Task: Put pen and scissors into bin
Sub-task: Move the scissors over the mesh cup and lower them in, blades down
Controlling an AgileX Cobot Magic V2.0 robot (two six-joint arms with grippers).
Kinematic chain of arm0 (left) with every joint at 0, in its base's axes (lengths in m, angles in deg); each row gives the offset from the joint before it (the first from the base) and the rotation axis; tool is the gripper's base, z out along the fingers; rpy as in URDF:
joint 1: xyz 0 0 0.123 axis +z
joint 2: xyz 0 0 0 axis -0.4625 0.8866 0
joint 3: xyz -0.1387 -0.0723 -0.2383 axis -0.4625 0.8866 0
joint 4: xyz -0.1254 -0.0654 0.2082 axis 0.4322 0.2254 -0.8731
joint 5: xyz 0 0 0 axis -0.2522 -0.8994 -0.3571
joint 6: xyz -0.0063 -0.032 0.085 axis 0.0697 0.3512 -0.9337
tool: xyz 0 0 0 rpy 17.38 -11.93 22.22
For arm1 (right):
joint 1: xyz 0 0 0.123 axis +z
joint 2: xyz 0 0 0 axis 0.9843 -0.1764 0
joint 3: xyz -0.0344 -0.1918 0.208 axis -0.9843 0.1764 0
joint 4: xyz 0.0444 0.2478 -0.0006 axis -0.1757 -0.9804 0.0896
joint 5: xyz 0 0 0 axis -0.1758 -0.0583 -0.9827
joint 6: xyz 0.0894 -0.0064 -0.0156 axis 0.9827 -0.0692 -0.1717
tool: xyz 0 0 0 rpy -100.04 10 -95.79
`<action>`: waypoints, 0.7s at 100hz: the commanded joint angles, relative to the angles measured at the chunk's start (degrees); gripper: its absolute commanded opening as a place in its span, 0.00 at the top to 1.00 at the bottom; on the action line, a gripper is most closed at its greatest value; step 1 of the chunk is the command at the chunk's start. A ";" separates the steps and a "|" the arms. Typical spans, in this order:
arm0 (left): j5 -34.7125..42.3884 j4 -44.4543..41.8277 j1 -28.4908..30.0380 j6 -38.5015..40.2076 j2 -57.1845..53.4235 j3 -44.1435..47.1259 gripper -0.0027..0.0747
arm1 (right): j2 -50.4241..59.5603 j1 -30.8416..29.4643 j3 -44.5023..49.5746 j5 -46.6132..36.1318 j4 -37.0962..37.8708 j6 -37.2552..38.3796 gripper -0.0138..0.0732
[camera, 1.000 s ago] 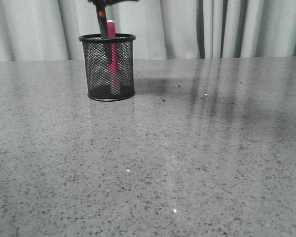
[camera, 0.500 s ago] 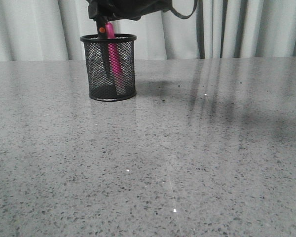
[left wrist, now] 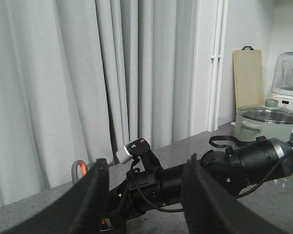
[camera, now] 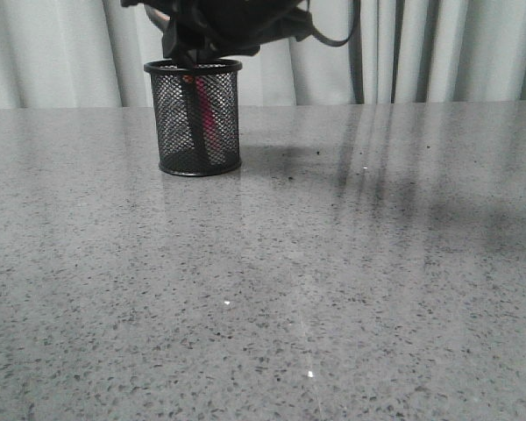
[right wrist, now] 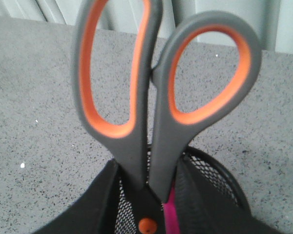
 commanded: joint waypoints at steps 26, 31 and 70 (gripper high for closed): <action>3.72 1.15 0.04 0.35 0.46 -1.25 0.56 | 5.97 0.07 -1.52 -4.25 -0.01 -0.16 0.56; 3.72 1.15 0.04 0.35 0.46 -1.25 0.56 | 6.09 0.07 -1.52 -4.25 -0.01 -0.16 0.49; 3.63 1.15 0.04 0.35 0.46 -1.25 0.56 | 7.68 0.07 -1.52 -2.54 -0.01 -0.16 0.40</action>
